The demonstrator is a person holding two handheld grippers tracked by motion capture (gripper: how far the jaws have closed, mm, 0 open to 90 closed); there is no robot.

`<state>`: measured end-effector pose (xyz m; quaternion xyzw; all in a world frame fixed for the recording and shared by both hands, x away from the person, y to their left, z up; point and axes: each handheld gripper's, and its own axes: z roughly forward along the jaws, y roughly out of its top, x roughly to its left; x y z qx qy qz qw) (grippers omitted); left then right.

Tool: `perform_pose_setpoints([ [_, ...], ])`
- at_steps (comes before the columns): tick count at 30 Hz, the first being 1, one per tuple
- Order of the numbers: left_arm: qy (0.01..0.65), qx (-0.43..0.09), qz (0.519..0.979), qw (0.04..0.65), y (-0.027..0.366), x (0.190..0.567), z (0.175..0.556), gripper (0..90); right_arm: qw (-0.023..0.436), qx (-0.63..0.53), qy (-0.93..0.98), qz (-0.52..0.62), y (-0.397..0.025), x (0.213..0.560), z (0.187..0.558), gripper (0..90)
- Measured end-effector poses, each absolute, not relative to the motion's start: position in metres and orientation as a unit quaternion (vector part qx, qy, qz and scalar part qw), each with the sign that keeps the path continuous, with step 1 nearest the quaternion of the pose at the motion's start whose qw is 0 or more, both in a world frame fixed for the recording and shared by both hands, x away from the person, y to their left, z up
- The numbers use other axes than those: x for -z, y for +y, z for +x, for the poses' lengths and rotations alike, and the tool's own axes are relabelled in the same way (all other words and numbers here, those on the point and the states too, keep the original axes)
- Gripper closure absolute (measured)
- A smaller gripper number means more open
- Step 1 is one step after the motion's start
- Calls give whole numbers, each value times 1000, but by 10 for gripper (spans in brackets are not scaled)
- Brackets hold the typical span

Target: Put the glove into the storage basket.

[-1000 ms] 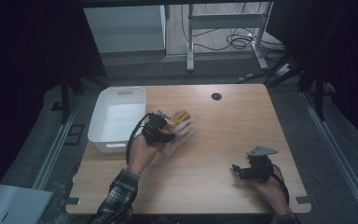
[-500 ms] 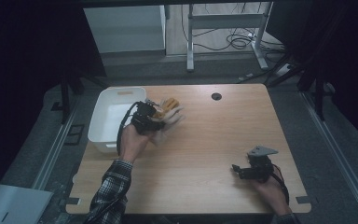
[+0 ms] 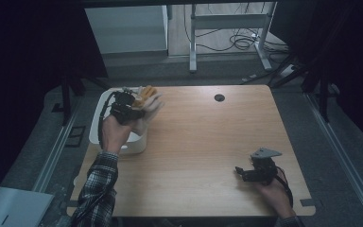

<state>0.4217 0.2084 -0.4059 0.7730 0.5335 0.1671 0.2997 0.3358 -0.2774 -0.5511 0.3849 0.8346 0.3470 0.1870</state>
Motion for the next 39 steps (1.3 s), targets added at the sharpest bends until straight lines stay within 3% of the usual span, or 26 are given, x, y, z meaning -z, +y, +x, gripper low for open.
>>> perform_pose_setpoints([
  [16,593,-171,734,283,258,436,438,664,186,-347,834,386,-277,551,336,163],
  [28,607,-151,735,262,255,476,458,657,186,-347,835,385,-277,551,336,163],
  [39,606,-138,746,239,247,487,469,644,186,-347,835,385,-277,551,336,163],
])
